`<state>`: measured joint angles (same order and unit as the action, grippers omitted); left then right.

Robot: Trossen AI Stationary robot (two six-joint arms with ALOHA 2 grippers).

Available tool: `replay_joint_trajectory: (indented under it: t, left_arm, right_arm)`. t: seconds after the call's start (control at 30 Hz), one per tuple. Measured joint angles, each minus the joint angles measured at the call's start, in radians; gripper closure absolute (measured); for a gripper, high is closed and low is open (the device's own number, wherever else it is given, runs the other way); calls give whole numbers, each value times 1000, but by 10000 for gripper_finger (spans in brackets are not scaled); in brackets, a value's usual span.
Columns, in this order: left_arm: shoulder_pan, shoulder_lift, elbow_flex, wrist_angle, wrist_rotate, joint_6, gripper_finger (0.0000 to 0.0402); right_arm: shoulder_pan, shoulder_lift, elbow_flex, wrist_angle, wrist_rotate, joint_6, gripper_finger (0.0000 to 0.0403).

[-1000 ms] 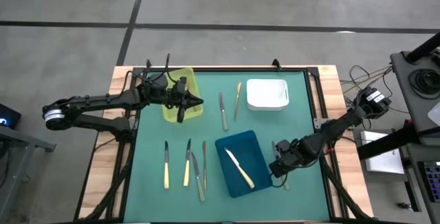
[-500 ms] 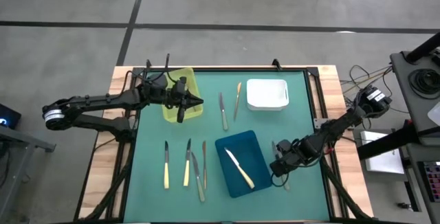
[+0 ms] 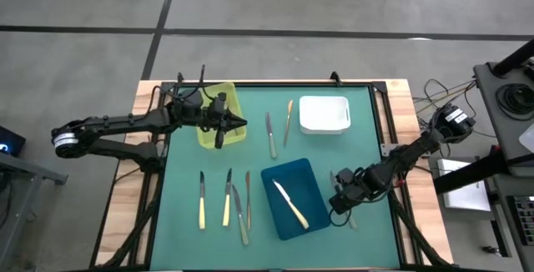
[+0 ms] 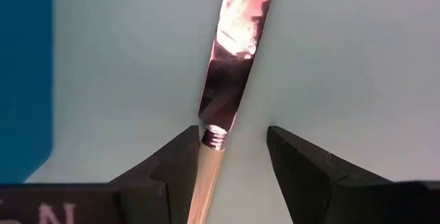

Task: Sort silverware by color (type)
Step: Put the bottom right green knife into the white bin

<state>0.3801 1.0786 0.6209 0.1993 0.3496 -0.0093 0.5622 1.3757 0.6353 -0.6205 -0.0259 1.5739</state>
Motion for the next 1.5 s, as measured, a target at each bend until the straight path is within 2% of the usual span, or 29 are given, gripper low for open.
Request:
replay_joint_trajectory:
  t: [0.33, 0.97, 1.1, 1.33, 1.5]
  left_arm:
    - [0, 0, 0, 2, 0, 0, 402]
    - [0, 0, 0, 3, 0, -3, 402]
    - [0, 0, 0, 3, 0, 5, 402]
    - [0, 0, 0, 3, 0, 9, 402]
    - [0, 0, 0, 3, 1, 17, 402]
  right_arm:
    - [-1, -78, -8, -22, 36, 16, 234]
    - [1, -25, 14, -23, 50, -22, 236]
    - [0, -26, 14, -34, 49, -23, 264]
    - [0, -26, 14, -61, 52, -32, 376]
    - [0, -41, 14, -63, 53, -30, 383]
